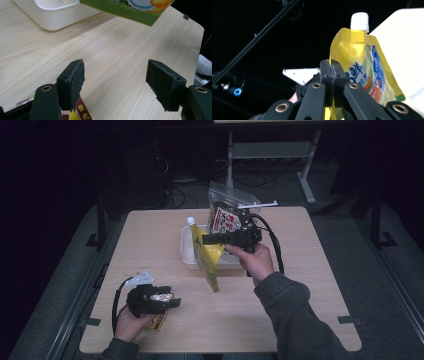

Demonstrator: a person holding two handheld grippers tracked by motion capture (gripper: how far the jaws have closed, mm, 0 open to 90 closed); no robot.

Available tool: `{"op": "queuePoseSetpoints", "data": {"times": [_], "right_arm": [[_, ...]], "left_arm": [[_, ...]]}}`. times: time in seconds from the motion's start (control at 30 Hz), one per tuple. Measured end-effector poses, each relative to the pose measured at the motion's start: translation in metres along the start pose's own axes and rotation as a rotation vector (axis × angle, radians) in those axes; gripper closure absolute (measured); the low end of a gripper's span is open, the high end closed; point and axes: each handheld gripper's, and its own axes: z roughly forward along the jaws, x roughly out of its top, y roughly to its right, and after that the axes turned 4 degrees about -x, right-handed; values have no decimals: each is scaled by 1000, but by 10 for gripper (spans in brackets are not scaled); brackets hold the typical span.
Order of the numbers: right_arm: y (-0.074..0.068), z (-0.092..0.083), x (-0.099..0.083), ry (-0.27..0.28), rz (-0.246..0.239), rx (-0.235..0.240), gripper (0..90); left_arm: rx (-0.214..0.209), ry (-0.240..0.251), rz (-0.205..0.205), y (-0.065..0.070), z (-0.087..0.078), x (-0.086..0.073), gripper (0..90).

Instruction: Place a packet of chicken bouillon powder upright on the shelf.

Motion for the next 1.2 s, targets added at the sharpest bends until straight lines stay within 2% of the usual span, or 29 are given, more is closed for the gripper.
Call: {"op": "queuePoseSetpoints", "data": {"times": [0.13, 0.17, 0.27, 0.4, 0.43, 0.67, 0.73, 0.77, 0.83, 0.87, 1.2], "right_arm": [[1, 4, 4, 34, 19, -7, 891], [1, 7, 8, 51, 26, -23, 891], [1, 10, 10, 67, 38, -19, 891], [2, 15, 17, 113, 56, -41, 891], [4, 17, 21, 141, 69, -55, 891], [11, 29, 31, 203, 91, -108, 890], [13, 31, 33, 211, 95, -106, 890], [14, 33, 36, 216, 94, -132, 891], [15, 36, 38, 212, 92, -140, 891], [15, 39, 40, 220, 86, -159, 891], [22, 56, 50, 267, 105, -191, 890]], "left_arm": [[5, 3, -2, -2, -2, 0, 300], [6, 5, -3, -2, -2, -1, 300], [7, 7, -4, -2, -2, 0, 299], [10, 12, -6, -2, -4, 0, 298], [11, 14, -8, -3, -4, 0, 298], [14, 15, -11, -5, -6, -1, 298], [17, 12, -12, -5, -6, -1, 298], [19, 6, -12, -6, -6, -2, 298], [18, 7, -14, -6, -6, -2, 298], [18, 9, -16, -6, -6, -2, 298], [22, 13, -20, -6, -7, -2, 298]]}}
